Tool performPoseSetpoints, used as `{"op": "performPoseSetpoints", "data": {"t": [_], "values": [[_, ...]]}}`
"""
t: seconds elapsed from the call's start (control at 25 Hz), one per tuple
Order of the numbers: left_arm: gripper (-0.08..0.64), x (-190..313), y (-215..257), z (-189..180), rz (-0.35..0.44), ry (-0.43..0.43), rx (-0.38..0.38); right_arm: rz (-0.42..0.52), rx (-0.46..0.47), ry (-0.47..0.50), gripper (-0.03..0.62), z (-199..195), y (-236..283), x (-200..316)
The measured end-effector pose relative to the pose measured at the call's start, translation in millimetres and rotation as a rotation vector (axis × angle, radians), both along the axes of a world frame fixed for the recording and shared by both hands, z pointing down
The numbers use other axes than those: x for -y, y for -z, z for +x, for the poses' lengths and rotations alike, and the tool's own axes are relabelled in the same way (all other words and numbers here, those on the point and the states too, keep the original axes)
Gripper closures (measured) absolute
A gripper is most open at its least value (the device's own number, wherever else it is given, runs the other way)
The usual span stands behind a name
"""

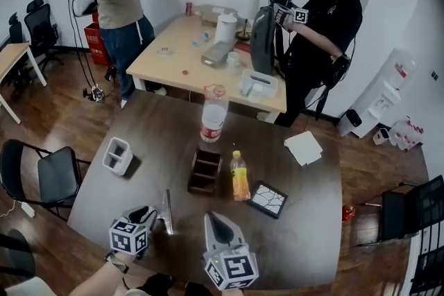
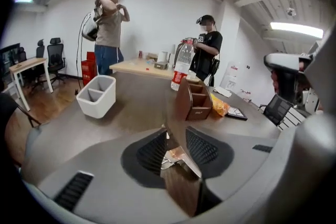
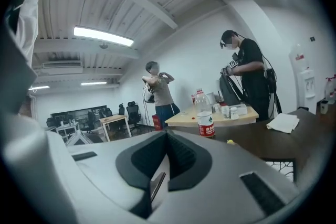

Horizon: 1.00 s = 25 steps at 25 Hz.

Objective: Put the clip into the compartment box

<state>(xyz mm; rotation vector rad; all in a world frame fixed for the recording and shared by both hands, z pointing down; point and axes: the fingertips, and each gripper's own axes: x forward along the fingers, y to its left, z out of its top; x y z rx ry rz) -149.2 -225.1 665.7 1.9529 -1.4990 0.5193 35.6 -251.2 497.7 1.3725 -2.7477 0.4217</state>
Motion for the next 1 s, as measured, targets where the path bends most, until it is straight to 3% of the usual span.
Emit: {"op": "performPoseSetpoints", "data": {"t": [0.24, 0.52, 0.6, 0.72, 1.0], "values": [[0.425, 5, -40, -8, -0.109, 0.035, -0.002, -0.043, -0.012, -0.001, 0.600, -3, -23, 10], [0.425, 13, -63, -7, -0.186, 0.047, -0.116, -0.093, -0.024, -0.011, 0.600, -2, -44, 15], [0.425, 13, -66, -5, -0.198, 0.039, -0.139, -0.092, -0.013, -0.014, 0.600, -3, -43, 16], [0.504, 14, -68, -2, -0.206, 0.030, -0.167, -0.091, -0.002, -0.022, 0.600, -1, -43, 19], [0.552, 21, -45, 21, -0.169, -0.004, -0.257, -0.094, -0.002, -0.029, 0.600, 2, -42, 24]]}}
